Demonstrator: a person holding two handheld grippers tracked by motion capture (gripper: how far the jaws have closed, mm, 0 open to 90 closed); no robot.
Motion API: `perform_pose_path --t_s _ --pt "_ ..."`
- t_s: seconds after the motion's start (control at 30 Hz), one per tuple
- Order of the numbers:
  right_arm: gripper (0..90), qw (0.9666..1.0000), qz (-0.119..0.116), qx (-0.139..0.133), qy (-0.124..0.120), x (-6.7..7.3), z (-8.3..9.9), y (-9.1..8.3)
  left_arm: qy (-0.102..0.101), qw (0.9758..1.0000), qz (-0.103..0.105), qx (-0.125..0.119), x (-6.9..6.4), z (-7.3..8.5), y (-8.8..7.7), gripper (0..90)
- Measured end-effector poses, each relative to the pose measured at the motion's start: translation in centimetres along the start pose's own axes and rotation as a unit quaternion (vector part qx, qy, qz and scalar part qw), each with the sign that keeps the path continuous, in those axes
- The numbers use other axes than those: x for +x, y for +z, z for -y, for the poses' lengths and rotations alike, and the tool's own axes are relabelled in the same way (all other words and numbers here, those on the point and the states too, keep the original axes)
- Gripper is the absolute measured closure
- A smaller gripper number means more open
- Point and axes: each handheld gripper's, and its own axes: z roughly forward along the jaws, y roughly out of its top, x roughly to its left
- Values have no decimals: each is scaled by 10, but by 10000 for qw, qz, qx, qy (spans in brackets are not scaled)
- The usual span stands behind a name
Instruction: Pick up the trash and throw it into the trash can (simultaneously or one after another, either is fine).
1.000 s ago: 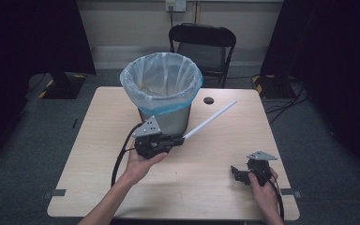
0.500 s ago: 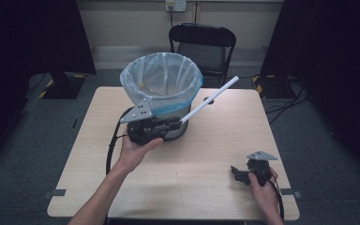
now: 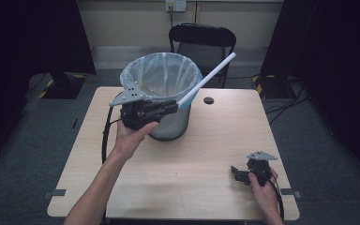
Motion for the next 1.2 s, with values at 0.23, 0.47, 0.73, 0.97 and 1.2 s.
perform_pose_path --t_s 0.23,0.47,0.73,0.97,1.2 --pt "117 10000 -3 -1 2 0 0 0 61 9999 -71 -85 5 -13 -3 801" --pt "117 10000 -1 1 0 0 0 0 108 9998 -114 -132 12 -22 -5 801" --pt "118 10000 -4 -1 1 0 0 0 98 9996 -227 -133 26 -29 -7 801" --pt "118 10000 -4 -1 2 0 0 0 27 9992 -339 -233 36 -36 -8 801" --pt "118 10000 -2 0 2 0 0 0 -10 9988 -451 -207 44 -36 -7 801"
